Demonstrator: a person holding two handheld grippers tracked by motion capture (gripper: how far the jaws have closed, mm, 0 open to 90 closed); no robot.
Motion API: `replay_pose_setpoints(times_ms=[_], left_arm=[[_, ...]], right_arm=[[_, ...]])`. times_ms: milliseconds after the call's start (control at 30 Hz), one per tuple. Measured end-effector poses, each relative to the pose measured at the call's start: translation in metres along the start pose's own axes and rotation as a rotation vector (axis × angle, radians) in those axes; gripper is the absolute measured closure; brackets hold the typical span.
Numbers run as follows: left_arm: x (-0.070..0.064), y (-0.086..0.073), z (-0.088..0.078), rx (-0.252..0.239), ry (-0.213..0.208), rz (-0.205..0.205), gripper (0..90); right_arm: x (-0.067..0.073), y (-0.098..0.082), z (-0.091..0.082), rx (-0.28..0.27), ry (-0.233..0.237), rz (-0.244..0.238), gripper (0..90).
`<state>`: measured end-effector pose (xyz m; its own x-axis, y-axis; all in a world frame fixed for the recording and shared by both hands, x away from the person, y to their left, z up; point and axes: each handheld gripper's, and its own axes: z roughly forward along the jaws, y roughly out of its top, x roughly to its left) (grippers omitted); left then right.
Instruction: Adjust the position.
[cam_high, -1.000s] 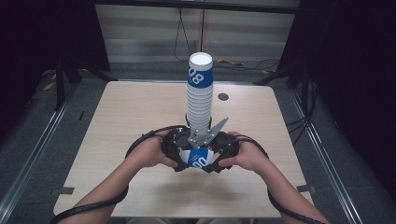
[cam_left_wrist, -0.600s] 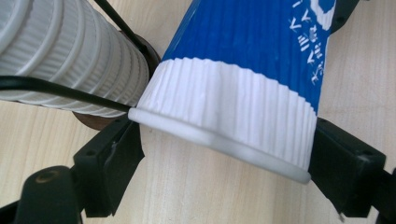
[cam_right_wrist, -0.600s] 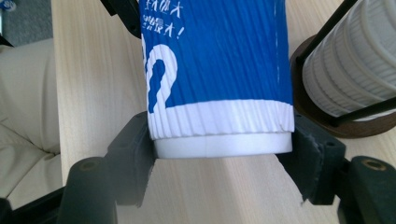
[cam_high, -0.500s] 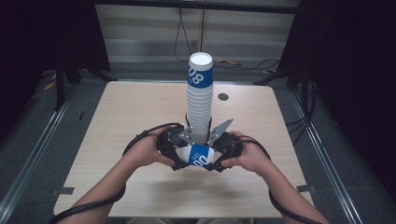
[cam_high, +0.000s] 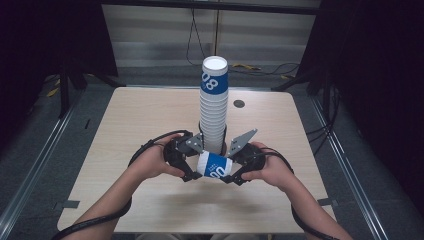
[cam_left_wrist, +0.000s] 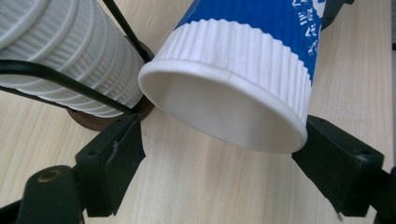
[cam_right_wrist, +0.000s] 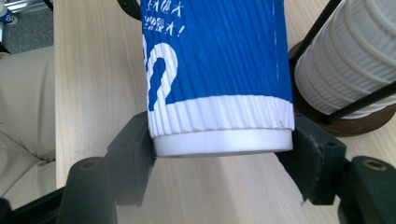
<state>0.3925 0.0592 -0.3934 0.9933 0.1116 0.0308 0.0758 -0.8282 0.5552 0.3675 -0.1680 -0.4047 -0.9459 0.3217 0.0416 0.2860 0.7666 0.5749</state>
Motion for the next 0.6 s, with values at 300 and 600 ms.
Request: replay_pose_setpoints(times_ms=[300, 600], left_arm=[[0.003, -0.006, -0.001, -0.025, -0.012, -0.024, 16.2], [0.004, -0.009, -0.005, -0.067, -0.008, -0.036, 16.0]], right_arm=[[-0.002, -0.008, -0.003, -0.017, -0.007, 0.008, 31.0], [-0.003, -0.010, -0.008, -0.027, -0.013, 0.012, 30.9]])
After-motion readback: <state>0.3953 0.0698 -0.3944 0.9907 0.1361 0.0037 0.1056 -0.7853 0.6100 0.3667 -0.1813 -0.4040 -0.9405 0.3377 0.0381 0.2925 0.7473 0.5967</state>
